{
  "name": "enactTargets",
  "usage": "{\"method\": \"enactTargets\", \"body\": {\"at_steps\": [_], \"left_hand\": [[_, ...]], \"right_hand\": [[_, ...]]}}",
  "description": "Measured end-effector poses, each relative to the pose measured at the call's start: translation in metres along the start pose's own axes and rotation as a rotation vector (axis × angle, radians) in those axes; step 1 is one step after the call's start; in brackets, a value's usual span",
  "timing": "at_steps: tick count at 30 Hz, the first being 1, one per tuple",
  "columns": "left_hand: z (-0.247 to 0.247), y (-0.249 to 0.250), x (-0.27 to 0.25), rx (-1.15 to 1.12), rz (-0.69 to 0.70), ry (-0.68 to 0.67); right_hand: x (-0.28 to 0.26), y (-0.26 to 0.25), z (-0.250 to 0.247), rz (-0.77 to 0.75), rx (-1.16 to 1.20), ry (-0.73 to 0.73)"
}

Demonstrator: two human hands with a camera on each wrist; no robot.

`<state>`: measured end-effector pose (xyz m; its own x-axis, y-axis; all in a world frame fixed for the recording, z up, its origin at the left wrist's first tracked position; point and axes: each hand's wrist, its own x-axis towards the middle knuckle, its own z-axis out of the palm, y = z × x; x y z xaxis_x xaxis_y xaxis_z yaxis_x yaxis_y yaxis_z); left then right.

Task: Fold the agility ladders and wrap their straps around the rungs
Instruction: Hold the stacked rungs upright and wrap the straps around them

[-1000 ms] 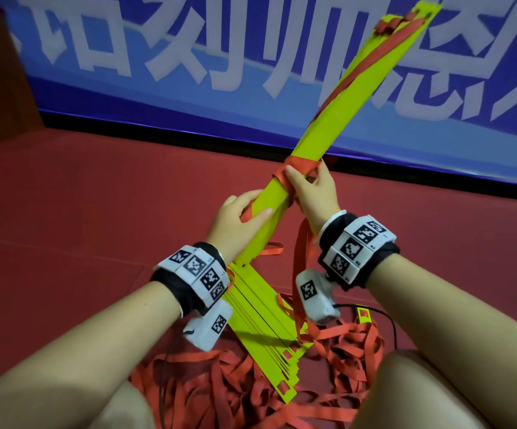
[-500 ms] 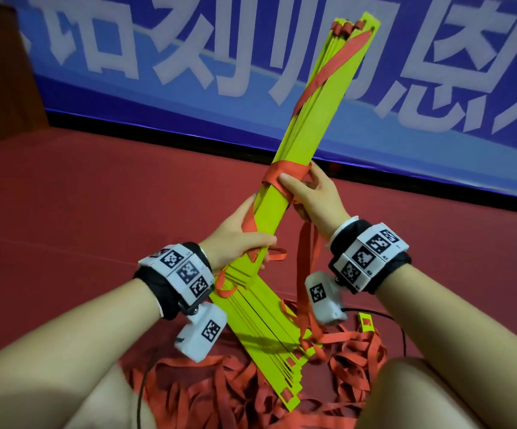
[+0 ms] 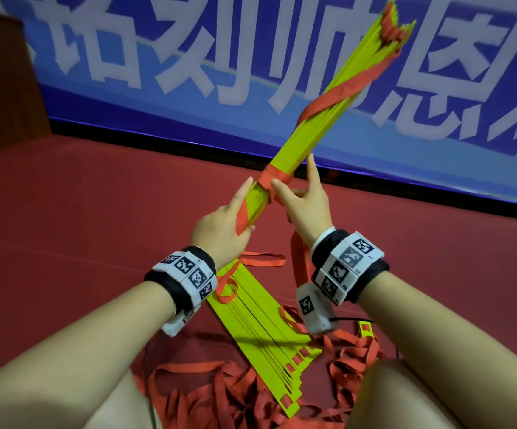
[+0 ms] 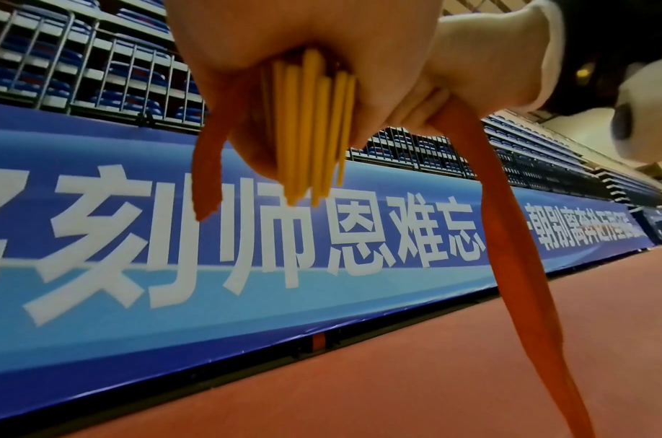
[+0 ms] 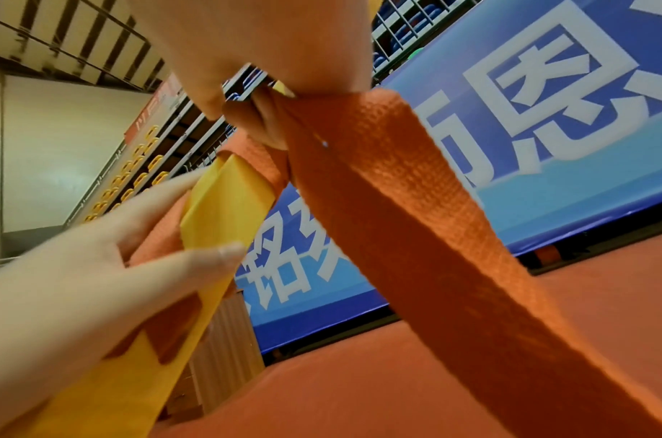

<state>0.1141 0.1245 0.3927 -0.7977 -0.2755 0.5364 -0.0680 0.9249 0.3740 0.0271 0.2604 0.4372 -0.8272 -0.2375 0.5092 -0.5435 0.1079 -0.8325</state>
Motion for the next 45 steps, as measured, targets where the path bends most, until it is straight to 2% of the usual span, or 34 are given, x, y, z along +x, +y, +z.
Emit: {"method": "enactTargets", "body": {"at_steps": [4,7,10,13,16,19,21,23,25,27,30,33,38,42,45], "left_hand": [[0.002,0.007,-0.005,0.083,0.114,0.078],[0.009,0.018,-0.012,-0.071,0.178,0.115],[0.014,0.028,-0.017,-0.192,0.097,0.128],[0.009,0.026,-0.014,-0.392,-0.071,-0.035],[0.002,0.02,-0.012,-0.76,-0.171,-0.258],[-0.009,0.024,-0.018,-1.233,-0.449,-0.508],[-0.015,0.025,-0.022,-1.396,-0.561,-0.659],[-0.018,0.022,-0.024,-1.537,-0.581,-0.783],[-0.019,0.02,-0.026,-1.568,-0.528,-0.817],[-0.017,0.022,-0.026,-1.549,-0.471,-0.733],[-0.013,0.028,-0.024,-1.496,-0.448,-0.488],[-0.003,0.027,-0.021,-1.169,-0.376,-0.289],[0.011,0.026,-0.023,-0.915,-0.324,-0.119],[0.016,0.026,-0.024,-0.526,-0.332,-0.048],[0.009,0.029,-0.026,-0.391,-0.252,0.021]], "right_hand": [[-0.003,0.001,0.0,-0.002,0.072,0.049],[-0.002,0.004,0.0,0.025,0.169,0.141],[0.0,0.007,-0.001,0.077,0.214,0.185],[0.001,0.01,-0.005,0.075,0.236,0.116],[-0.002,0.008,-0.01,0.075,0.314,0.005],[-0.007,0.001,-0.009,0.087,0.322,-0.097],[-0.008,-0.004,-0.008,0.082,0.322,-0.147],[-0.009,-0.01,-0.008,0.073,0.309,-0.192],[-0.01,-0.016,-0.009,0.064,0.299,-0.23],[-0.006,-0.019,-0.01,0.074,0.28,-0.26],[0.002,-0.02,-0.015,0.099,0.205,-0.315],[0.005,-0.014,-0.015,0.149,0.138,-0.359],[0.002,-0.006,-0.007,0.143,0.073,-0.275],[-0.001,0.0,0.005,0.109,-0.006,-0.186],[-0.003,0.005,0.012,0.094,-0.015,-0.161]]}}
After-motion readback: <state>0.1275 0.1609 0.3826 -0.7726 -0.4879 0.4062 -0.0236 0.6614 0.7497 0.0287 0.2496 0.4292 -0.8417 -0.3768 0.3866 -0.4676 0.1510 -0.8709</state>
